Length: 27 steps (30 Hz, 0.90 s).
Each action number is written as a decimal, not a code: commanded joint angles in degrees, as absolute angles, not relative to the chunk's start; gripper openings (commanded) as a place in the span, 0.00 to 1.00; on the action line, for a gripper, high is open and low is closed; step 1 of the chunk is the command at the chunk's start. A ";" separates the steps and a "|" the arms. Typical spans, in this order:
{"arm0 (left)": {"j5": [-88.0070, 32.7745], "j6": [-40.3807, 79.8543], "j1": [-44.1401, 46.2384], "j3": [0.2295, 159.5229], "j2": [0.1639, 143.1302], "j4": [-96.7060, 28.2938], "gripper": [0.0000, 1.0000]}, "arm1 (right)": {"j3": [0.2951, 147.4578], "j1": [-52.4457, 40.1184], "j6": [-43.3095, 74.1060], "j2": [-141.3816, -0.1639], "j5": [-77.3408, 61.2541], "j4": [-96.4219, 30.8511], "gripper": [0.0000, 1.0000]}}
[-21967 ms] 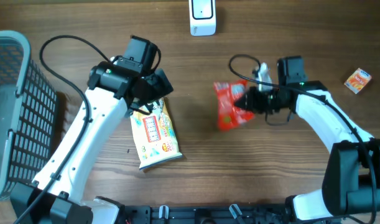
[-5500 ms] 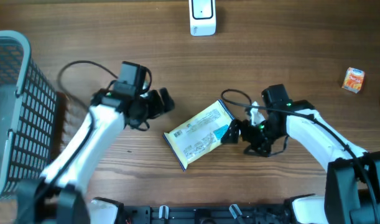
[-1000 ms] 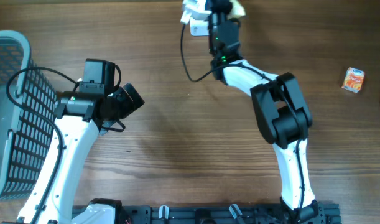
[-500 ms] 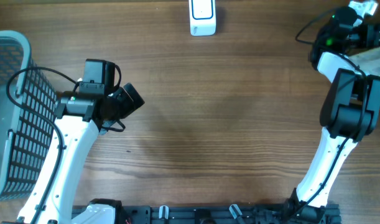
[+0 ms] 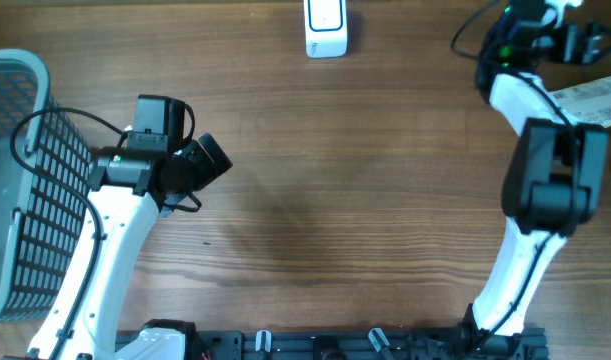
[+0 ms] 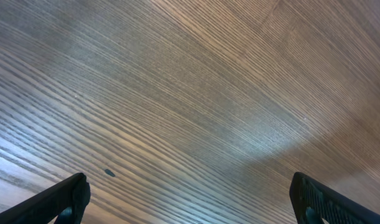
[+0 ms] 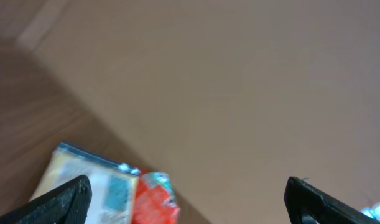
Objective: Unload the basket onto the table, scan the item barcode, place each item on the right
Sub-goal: 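Carry the wipes pack right and drop it at the table's right edge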
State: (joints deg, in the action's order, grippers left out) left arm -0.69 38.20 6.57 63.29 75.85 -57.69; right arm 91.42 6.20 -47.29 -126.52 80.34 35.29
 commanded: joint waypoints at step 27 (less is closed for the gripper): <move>0.10 37.74 6.20 63.72 75.88 -57.71 1.00 | 62.96 3.97 23.51 -50.70 -21.54 -62.81 1.00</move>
